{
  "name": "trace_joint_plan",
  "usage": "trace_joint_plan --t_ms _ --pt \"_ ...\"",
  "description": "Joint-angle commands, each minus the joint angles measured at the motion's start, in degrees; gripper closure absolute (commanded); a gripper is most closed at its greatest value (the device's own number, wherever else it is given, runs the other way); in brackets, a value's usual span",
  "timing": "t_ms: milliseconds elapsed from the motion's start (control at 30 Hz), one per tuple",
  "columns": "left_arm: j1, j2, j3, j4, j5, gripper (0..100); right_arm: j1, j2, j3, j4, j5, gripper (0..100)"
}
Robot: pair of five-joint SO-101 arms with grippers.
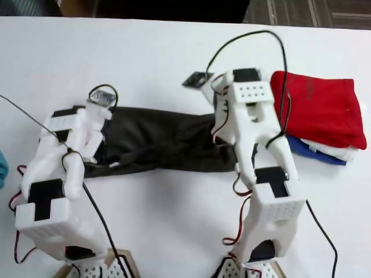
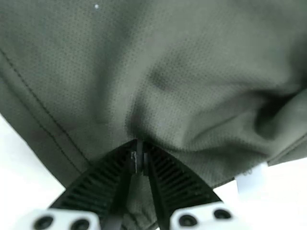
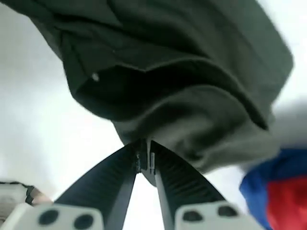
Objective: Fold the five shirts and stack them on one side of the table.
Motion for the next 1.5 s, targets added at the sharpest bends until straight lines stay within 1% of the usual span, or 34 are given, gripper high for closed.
trace_joint_plan --t_ms 0,100,300,400,533,700,800,933,1133,1200,1267,1367,1467 --pt "0.6 0.4 -0.1 -1.5 0.0 97 -1.2 -3.9 4.0 -4.5 0.1 97.6" --pt "0.6 0.4 -0.1 -1.5 0.0 97 -2.7 -2.9 6.5 -7.8 -0.1 97.6" --pt "0.6 0.4 -0.1 -1.5 0.0 97 -6.5 -0.9 6.6 -11.8 -0.9 97.6" --pt "0.6 0.4 -0.1 -1.5 0.0 97 -8.3 -2.0 5.4 -13.6 -5.1 97.6" --pt "0.6 0.4 -0.1 -1.5 0.0 97 -10.3 -1.2 2.3 -16.5 -8.6 97.6" --pt "0.6 0.4 -0.1 -1.5 0.0 97 -9.9 2.9 -1.7 -23.9 -14.0 97.6" --pt "0.6 0.4 -0.1 -1.5 0.0 97 -9.4 6.1 -6.1 -25.3 -15.1 97.6" --pt "0.6 0.4 -0.1 -1.5 0.0 97 -9.0 8.9 -13.2 -22.5 -15.1 97.6" --pt "0.6 0.4 -0.1 -1.5 0.0 97 -9.3 8.4 -22.6 -5.3 -14.7 97.6" --pt "0.6 0.4 -0.1 -1.5 0.0 97 -9.2 7.4 -23.7 -0.5 -14.2 97.6" --pt "0.6 0.4 -0.1 -1.5 0.0 97 -9.9 6.8 -23.3 3.6 -10.9 97.6" --pt "0.6 0.4 -0.1 -1.5 0.0 97 -11.2 5.8 -19.6 3.6 -9.5 97.6" --pt "0.6 0.4 -0.1 -1.5 0.0 97 -13.1 5.9 -16.1 0.9 -9.8 97.6"
